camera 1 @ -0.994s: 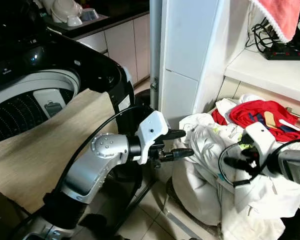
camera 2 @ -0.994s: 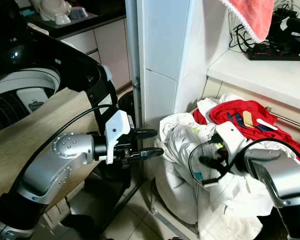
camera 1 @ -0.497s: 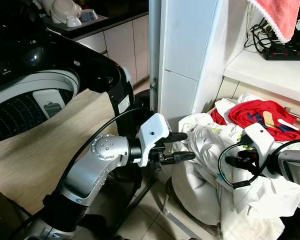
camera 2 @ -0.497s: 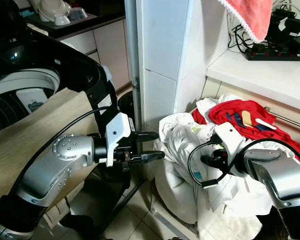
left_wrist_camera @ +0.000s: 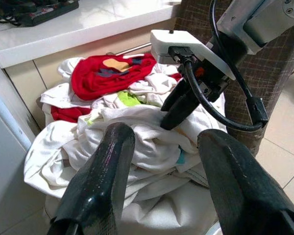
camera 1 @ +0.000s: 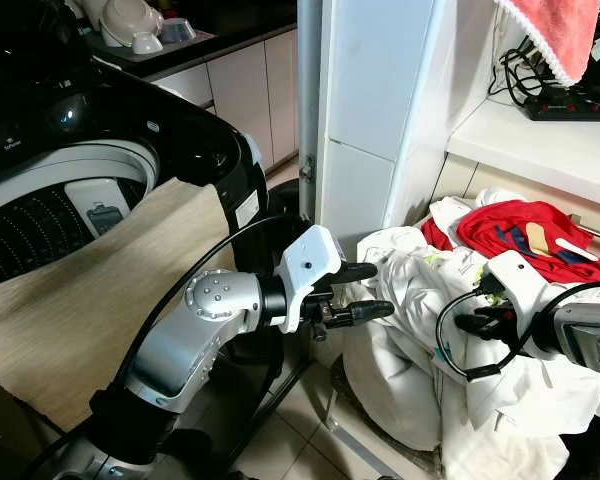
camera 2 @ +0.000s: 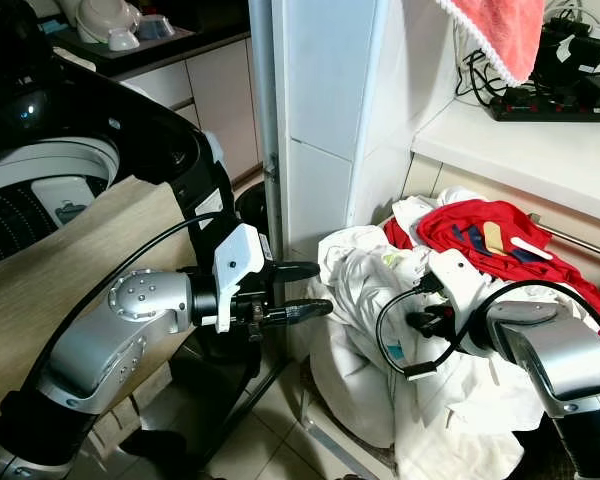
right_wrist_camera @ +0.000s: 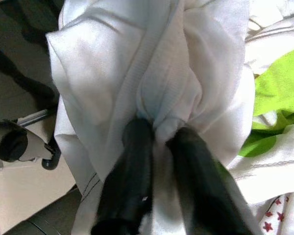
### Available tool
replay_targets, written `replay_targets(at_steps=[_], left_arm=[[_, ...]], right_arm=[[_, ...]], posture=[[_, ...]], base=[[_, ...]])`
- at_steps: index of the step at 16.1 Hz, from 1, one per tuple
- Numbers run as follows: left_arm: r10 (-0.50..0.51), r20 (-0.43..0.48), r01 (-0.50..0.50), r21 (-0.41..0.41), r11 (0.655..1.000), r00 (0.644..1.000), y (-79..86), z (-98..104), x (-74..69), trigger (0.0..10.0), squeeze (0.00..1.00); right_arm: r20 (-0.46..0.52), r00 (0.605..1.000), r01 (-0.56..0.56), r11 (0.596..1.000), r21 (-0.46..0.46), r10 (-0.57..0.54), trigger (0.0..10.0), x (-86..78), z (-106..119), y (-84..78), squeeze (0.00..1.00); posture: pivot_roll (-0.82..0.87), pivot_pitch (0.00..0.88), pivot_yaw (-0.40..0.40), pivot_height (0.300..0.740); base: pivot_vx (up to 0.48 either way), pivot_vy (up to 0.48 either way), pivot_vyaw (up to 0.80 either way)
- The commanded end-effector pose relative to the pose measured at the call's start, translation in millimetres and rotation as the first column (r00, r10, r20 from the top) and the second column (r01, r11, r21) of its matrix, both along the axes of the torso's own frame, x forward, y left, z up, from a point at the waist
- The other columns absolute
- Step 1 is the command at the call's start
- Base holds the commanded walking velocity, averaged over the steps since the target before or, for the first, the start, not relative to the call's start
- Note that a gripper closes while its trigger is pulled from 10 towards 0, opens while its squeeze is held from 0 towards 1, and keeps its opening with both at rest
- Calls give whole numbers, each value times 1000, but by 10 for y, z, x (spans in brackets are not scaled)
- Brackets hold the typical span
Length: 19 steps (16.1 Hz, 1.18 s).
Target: Clothes washing
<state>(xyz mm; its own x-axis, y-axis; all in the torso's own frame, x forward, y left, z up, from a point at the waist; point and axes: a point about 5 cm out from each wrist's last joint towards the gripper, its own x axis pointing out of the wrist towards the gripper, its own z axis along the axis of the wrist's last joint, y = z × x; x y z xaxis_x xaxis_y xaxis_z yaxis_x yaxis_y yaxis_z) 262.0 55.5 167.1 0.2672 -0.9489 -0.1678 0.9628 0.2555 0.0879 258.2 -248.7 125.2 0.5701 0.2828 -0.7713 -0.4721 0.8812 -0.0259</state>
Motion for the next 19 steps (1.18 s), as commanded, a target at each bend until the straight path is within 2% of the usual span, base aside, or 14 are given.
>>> replay_targets(at_steps=[1,3,5,6,8,9,12,15,17,18,19], left_arm=[[25,2,-25,-15,1000,1000,-11,36,23,10000,0],[56,-12,-56,-48,997,998,-15,69,53,10000,0],[96,18,-94,-92,991,995,-18,138,123,10000,0],[122,34,-116,-129,985,992,-23,199,167,10000,0],[142,29,-133,-205,970,989,-50,312,216,10000,0],[134,23,-125,-234,964,991,-66,354,220,10000,1000],[103,20,-91,-316,944,995,-204,505,253,10000,1000],[65,31,-49,-374,926,997,-397,616,261,10000,1000],[38,-24,-45,-445,894,999,-479,684,235,10000,1000],[14,-44,-34,-477,878,999,-508,720,217,10000,0],[-13,-50,-13,-484,875,999,-527,726,187,10000,0]], right_arm=[[30,999,37,994,99,-40,0,32,63,-18,0],[76,994,53,970,238,-73,0,64,180,4,0],[150,982,51,920,388,-118,0,99,366,-15,0],[198,971,27,886,463,-133,0,112,491,-25,0],[296,948,-64,846,529,-113,0,100,739,-8,0],[350,931,-122,815,567,-104,0,85,894,17,0],[496,867,-331,688,646,-48,0,-10,1324,99,0],[540,842,-405,646,647,-13,0,-42,1473,163,0],[547,837,-431,631,645,14,0,-70,1498,218,0],[540,842,-431,629,647,22,0,-81,1497,240,0],[536,844,-428,632,646,24,0,-80,1493,250,0]], posture=[[-109,0,52,740],[-112,0,55,740],[-117,0,56,740],[-117,0,56,740],[-123,0,59,740],[-127,0,61,740],[-130,0,61,740],[-134,0,52,740],[-137,0,50,740],[-139,0,51,740],[-137,0,49,740]], base=[[0,0,0],[0,0,0],[0,0,0],[0,0,0],[0,0,0],[0,0,0],[0,0,0],[0,0,0],[0,0,0],[0,0,0],[0,0,0]])
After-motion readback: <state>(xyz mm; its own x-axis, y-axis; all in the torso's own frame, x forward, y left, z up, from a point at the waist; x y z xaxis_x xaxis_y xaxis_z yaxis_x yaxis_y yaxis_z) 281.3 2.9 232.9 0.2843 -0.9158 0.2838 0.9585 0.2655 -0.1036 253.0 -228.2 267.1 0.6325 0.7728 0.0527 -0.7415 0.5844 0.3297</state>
